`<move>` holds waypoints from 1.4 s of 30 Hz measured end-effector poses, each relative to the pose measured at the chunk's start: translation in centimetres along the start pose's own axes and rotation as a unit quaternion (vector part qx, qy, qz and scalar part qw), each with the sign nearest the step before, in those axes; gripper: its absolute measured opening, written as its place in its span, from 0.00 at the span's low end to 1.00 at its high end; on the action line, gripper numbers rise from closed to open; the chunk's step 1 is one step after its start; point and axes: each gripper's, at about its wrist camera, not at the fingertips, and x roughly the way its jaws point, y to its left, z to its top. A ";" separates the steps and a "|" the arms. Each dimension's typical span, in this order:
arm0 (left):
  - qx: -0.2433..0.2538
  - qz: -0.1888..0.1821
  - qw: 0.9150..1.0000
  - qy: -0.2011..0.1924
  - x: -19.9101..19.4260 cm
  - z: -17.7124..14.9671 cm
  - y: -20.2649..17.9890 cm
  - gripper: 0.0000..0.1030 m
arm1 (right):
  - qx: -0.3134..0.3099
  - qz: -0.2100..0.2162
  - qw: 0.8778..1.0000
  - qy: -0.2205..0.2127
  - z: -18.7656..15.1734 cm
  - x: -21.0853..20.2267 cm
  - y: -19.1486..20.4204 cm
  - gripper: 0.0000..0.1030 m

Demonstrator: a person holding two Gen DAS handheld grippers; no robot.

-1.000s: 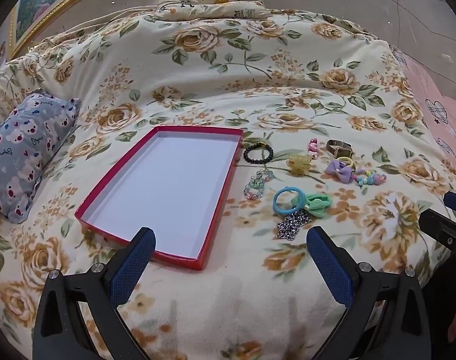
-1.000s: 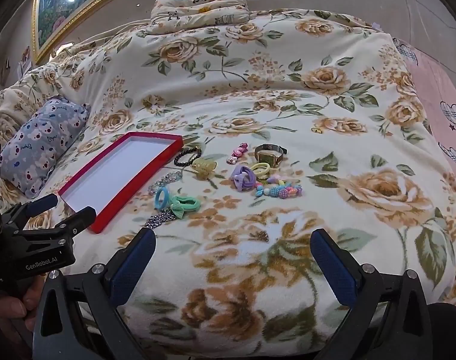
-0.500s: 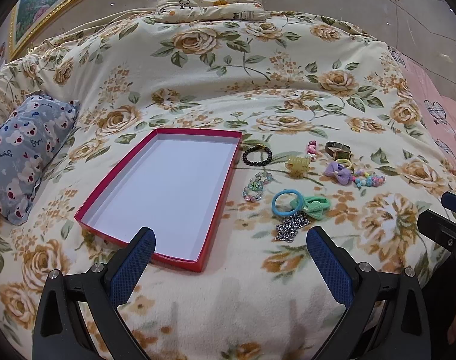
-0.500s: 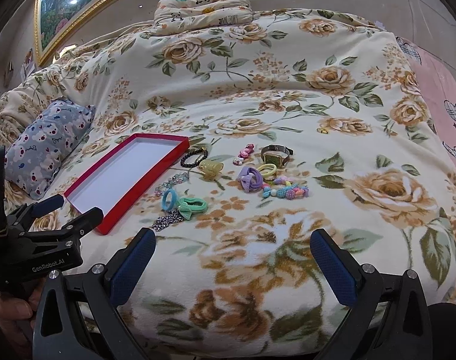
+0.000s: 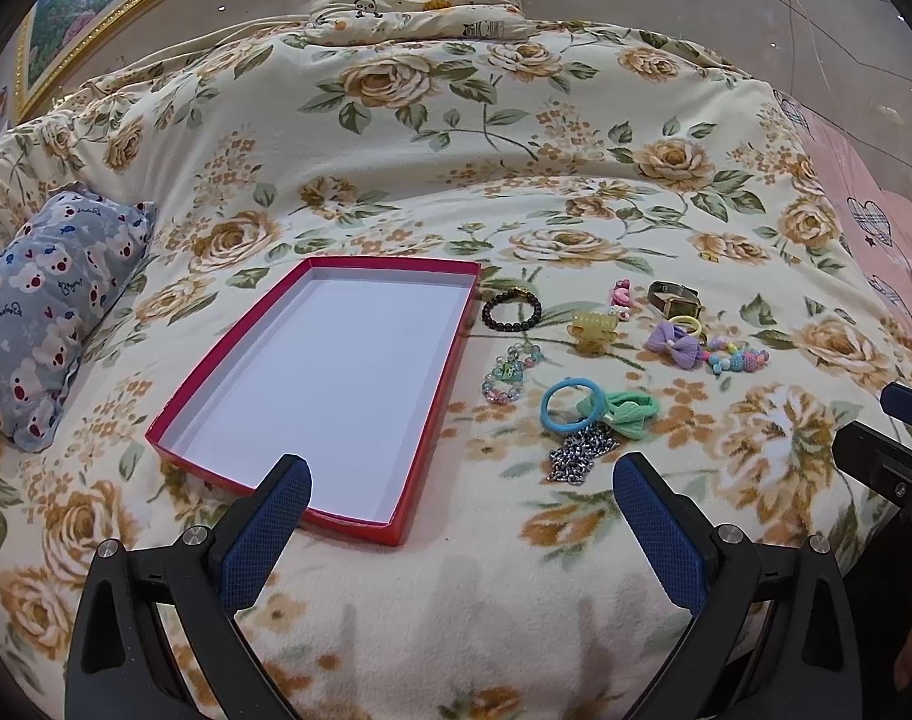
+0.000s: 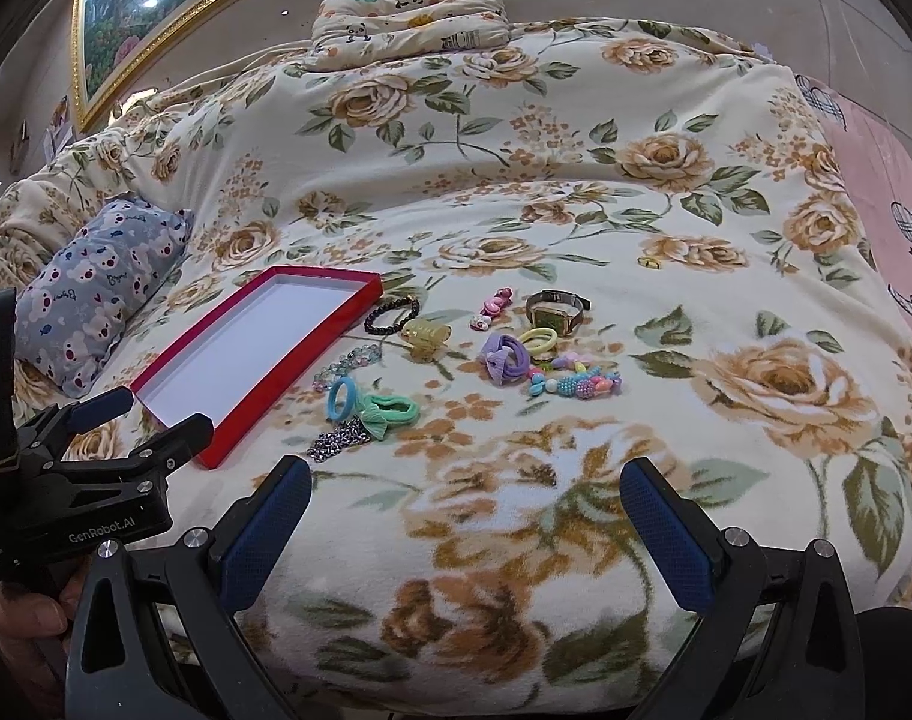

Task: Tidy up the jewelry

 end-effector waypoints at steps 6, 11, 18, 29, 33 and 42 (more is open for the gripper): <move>-0.001 0.000 1.000 0.002 0.1 0.1 0.0 0.99 | -0.001 0.000 1.000 0.000 0.0 0.0 0.0 1.00; -0.002 -0.001 1.000 0.003 0.1 0.1 -0.1 0.99 | 0.000 0.000 1.000 0.000 0.0 0.0 0.0 1.00; -0.001 -0.006 1.000 0.006 0.7 0.3 -0.2 0.99 | -0.001 0.001 1.000 -0.001 0.2 -0.1 -0.1 0.99; 0.000 -0.022 1.000 0.021 2.3 1.1 0.0 0.98 | 0.004 0.003 1.000 0.004 0.3 0.7 -0.8 0.96; 0.001 -0.030 0.999 0.027 2.9 1.4 0.0 0.98 | 0.012 0.005 1.000 0.009 0.3 1.3 -1.7 0.94; 0.008 -0.045 0.998 0.043 5.3 3.2 -0.3 0.93 | 0.023 0.009 1.000 0.017 1.0 2.7 -3.1 0.80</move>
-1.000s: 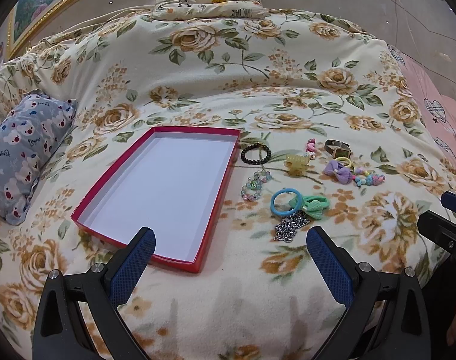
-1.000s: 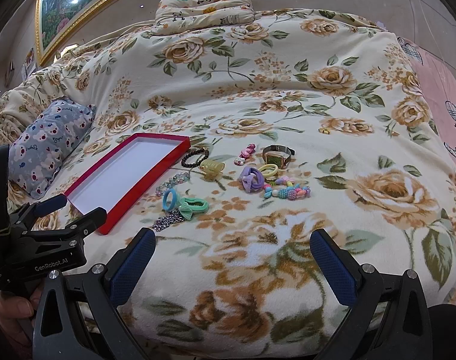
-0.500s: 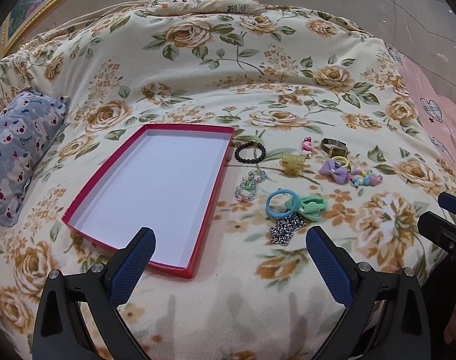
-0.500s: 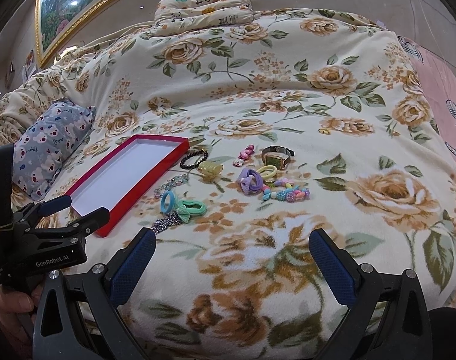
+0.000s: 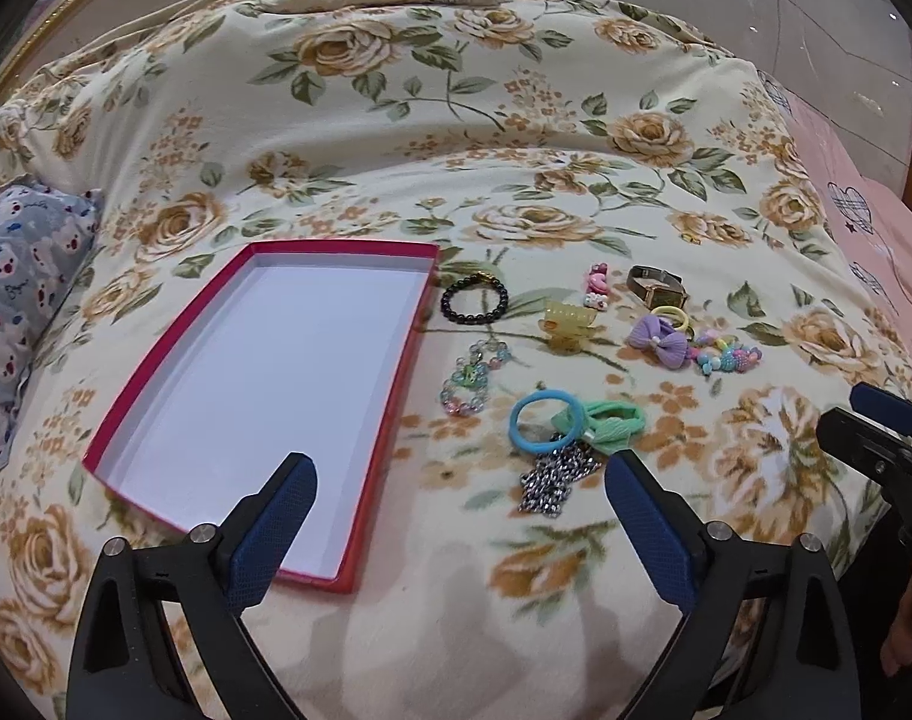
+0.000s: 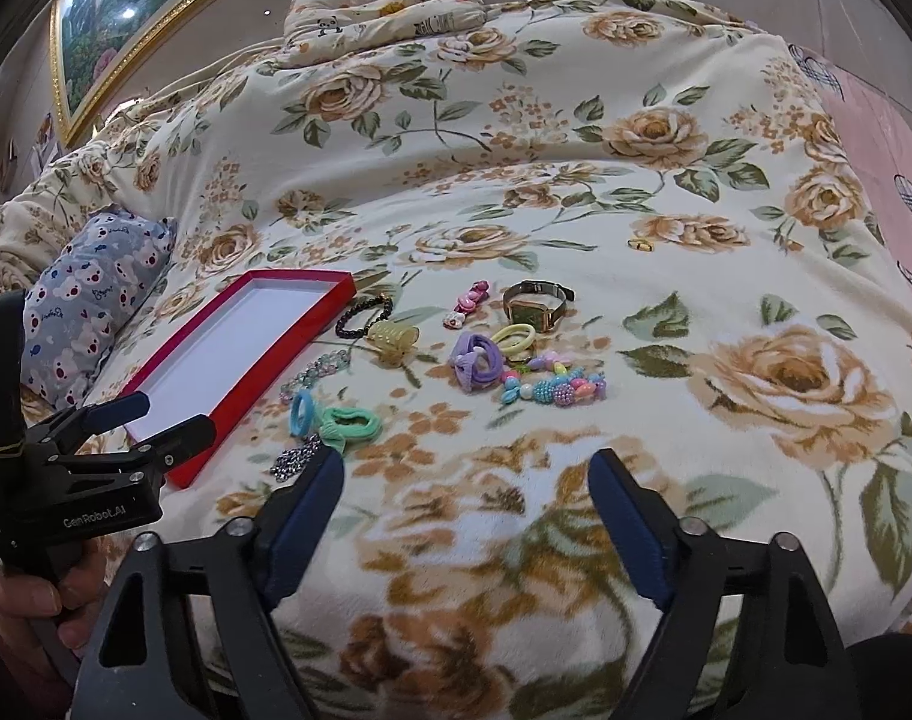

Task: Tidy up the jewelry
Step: 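Grasp the blue hair tie with the left tool while the right tool grasps the pastel beaded clip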

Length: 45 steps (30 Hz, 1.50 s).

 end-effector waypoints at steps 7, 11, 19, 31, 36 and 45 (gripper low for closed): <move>0.012 0.000 1.000 0.011 2.2 1.2 -0.5 0.85 | 0.010 0.000 1.000 0.013 0.5 1.5 -1.1 0.76; 0.020 -0.004 0.999 0.026 3.7 1.8 -0.4 0.81 | 0.016 0.000 1.000 0.019 1.0 2.4 -1.7 0.73; 0.043 -0.011 0.997 0.056 6.9 3.1 -0.2 0.70 | 0.021 -0.017 0.999 0.038 2.3 4.4 -3.2 0.70; 0.061 -0.051 0.991 0.108 11.7 4.0 -0.7 0.22 | 0.027 -0.034 0.995 0.089 3.4 9.6 -4.8 0.54; 0.048 -0.072 0.990 0.109 12.1 4.3 0.2 0.05 | 0.032 -0.041 0.994 0.099 3.0 10.5 -5.5 0.20; 0.015 -0.089 0.992 0.090 10.1 4.7 1.6 0.03 | 0.045 -0.016 0.996 0.074 3.8 8.7 -5.1 0.12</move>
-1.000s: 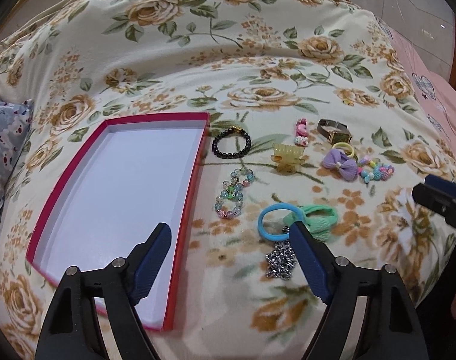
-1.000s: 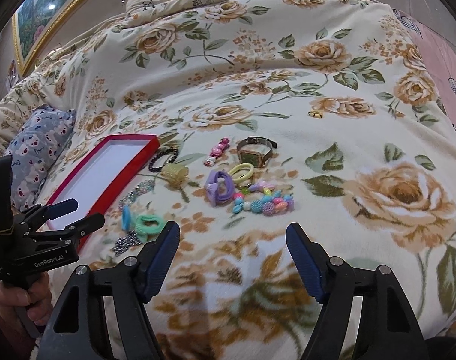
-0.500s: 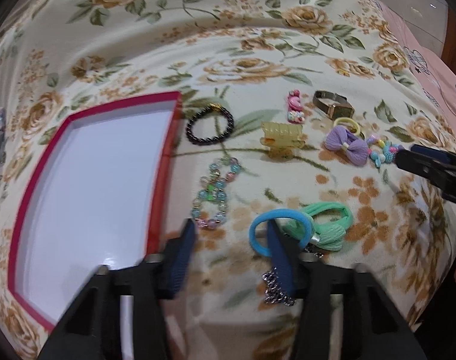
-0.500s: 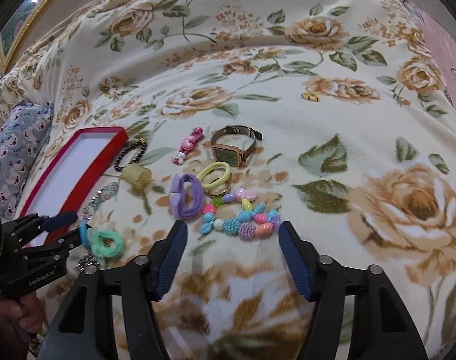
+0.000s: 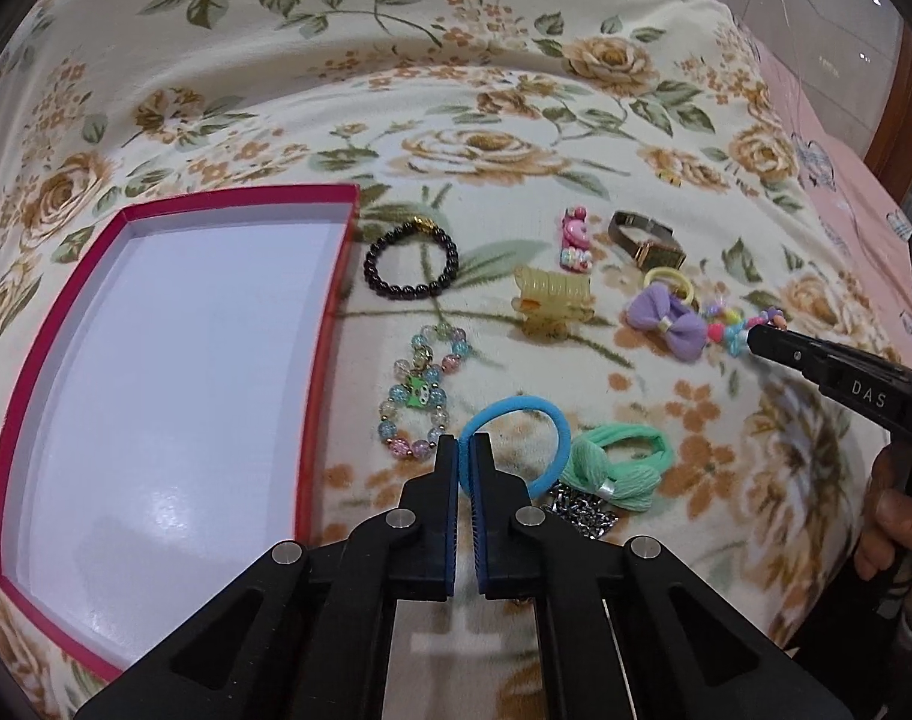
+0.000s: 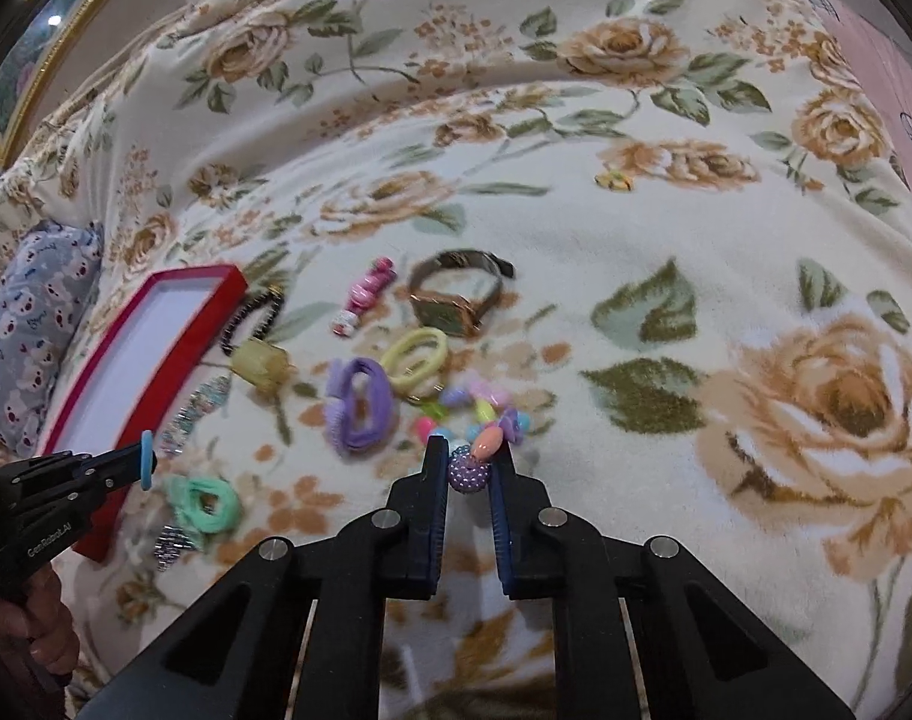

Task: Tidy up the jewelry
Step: 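Grasp the blue hair tie with the left tool while the right tool grasps the pastel beaded clip, then carry both items into the red-rimmed tray and open both tools to release them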

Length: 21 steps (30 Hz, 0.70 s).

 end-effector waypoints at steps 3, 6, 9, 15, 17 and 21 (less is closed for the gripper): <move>-0.008 -0.001 1.000 -0.008 -1.0 -0.2 0.5 0.03 | -0.010 0.012 1.000 -0.015 0.5 -1.0 1.1 0.12; -0.019 0.002 1.000 -0.015 -2.1 -0.4 1.2 0.03 | -0.022 0.027 0.999 -0.026 1.1 -1.9 2.5 0.12; -0.029 0.008 0.999 -0.020 -3.2 -0.7 2.0 0.03 | -0.032 0.046 0.998 -0.030 1.5 -2.2 4.1 0.12; -0.055 0.022 0.998 -0.027 -4.9 -1.1 4.3 0.03 | -0.055 0.079 0.995 -0.028 2.0 -1.8 7.6 0.12; -0.066 0.030 0.997 -0.030 -5.5 -1.2 5.2 0.03 | -0.065 0.093 0.993 -0.026 2.2 -1.5 9.0 0.12; -0.081 0.044 0.995 -0.033 -6.2 -1.2 6.8 0.03 | -0.084 0.119 0.989 -0.021 2.5 -0.8 11.9 0.12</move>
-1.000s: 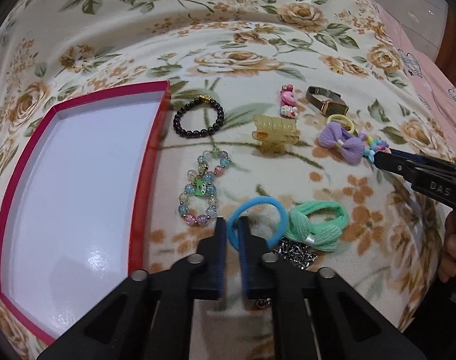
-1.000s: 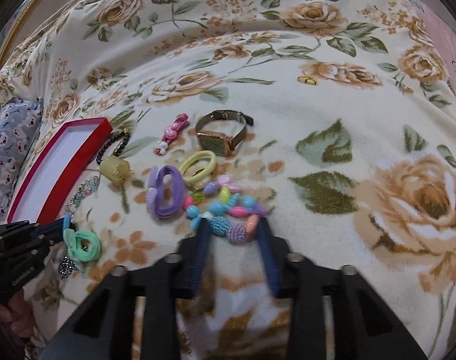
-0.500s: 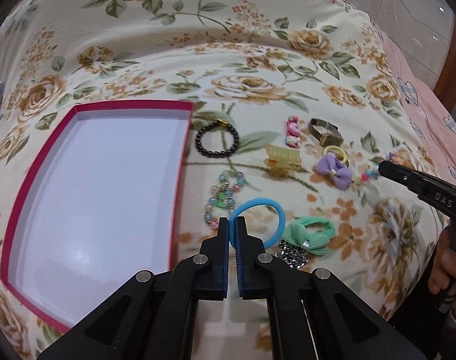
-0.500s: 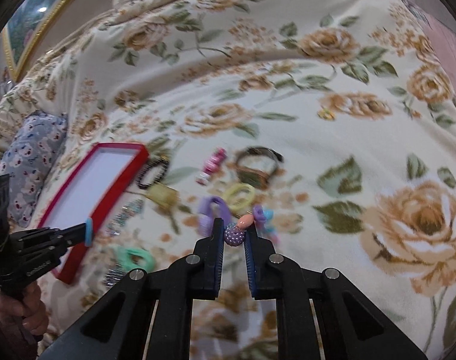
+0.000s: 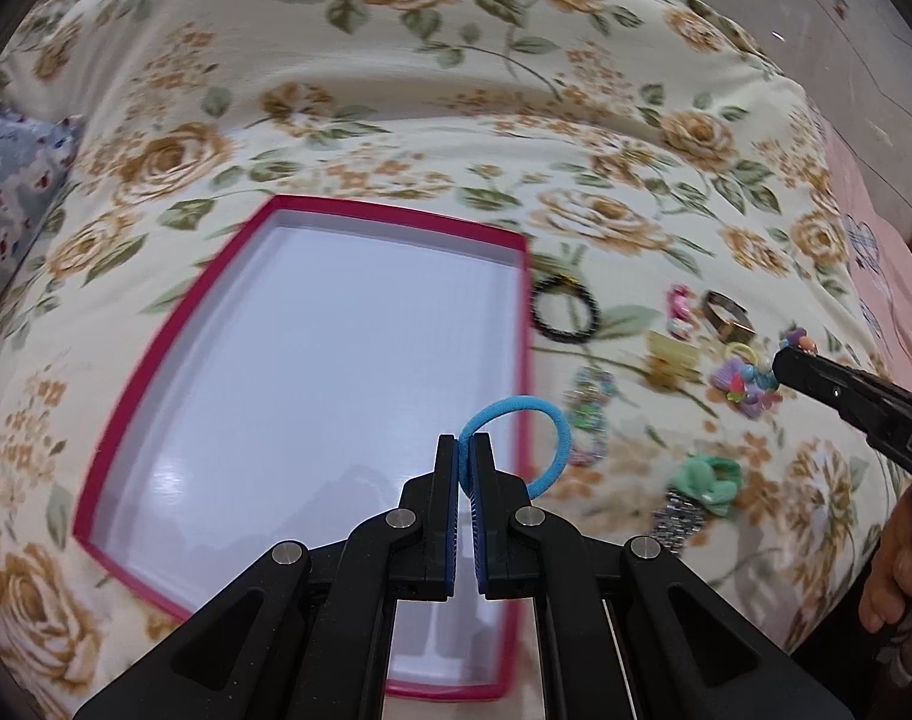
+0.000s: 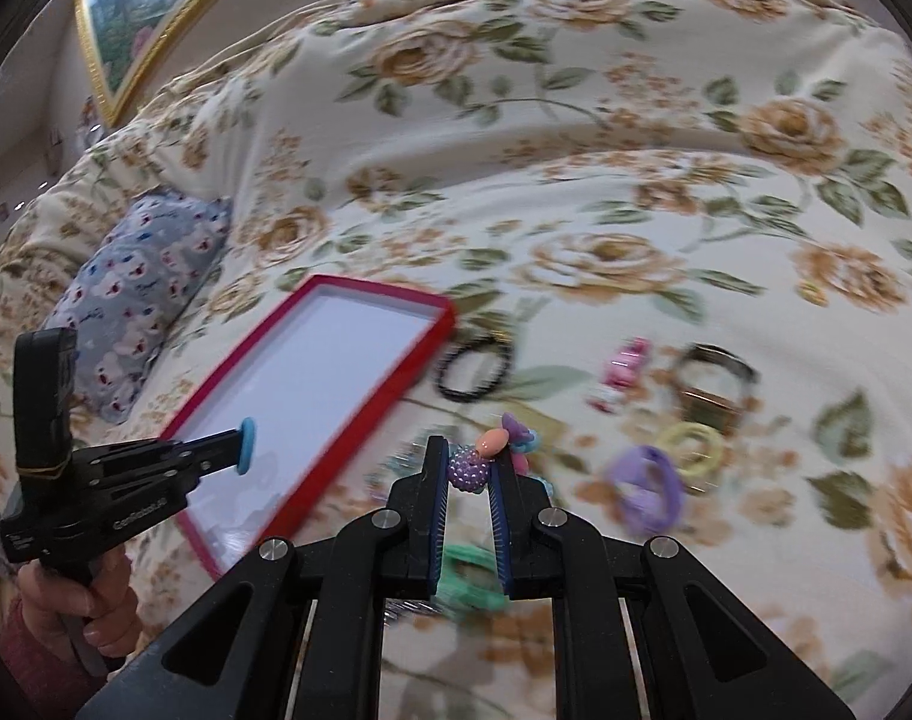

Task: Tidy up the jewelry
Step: 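Carry both items into the red-rimmed tray and open both tools to release them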

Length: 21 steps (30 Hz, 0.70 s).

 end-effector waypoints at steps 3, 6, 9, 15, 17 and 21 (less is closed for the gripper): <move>-0.013 0.013 1.000 -0.003 -0.3 0.3 1.4 0.03 | -0.018 0.021 1.000 0.006 0.7 1.4 2.1 0.12; -0.025 0.024 0.999 -0.003 -0.4 0.6 2.9 0.03 | -0.031 0.040 0.999 0.012 1.4 3.0 3.9 0.12; -0.035 0.038 0.999 0.000 -0.2 1.1 4.3 0.03 | -0.039 0.060 0.997 0.017 2.3 4.6 5.5 0.12; -0.049 0.059 0.997 0.019 1.9 2.6 6.1 0.03 | -0.046 0.090 0.994 0.032 3.5 8.3 7.9 0.12; -0.050 0.064 0.996 0.026 2.8 3.1 6.4 0.03 | -0.044 0.100 0.993 0.038 3.8 9.5 8.5 0.12; -0.047 0.074 0.996 0.032 4.8 4.5 6.8 0.03 | -0.046 0.107 0.992 0.056 4.2 12.3 9.2 0.12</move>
